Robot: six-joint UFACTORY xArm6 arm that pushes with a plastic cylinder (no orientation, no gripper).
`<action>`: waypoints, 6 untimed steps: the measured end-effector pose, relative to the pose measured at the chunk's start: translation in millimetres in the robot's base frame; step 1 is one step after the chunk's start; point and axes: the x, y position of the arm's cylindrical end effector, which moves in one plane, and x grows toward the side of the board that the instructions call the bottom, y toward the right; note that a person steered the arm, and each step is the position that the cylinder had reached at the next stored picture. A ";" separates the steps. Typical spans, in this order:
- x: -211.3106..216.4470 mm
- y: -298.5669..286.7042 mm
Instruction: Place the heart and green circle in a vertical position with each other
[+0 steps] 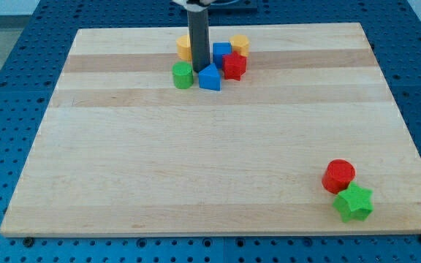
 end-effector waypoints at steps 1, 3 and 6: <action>-60.5 5.9; -84.5 -12.1; -10.7 -25.9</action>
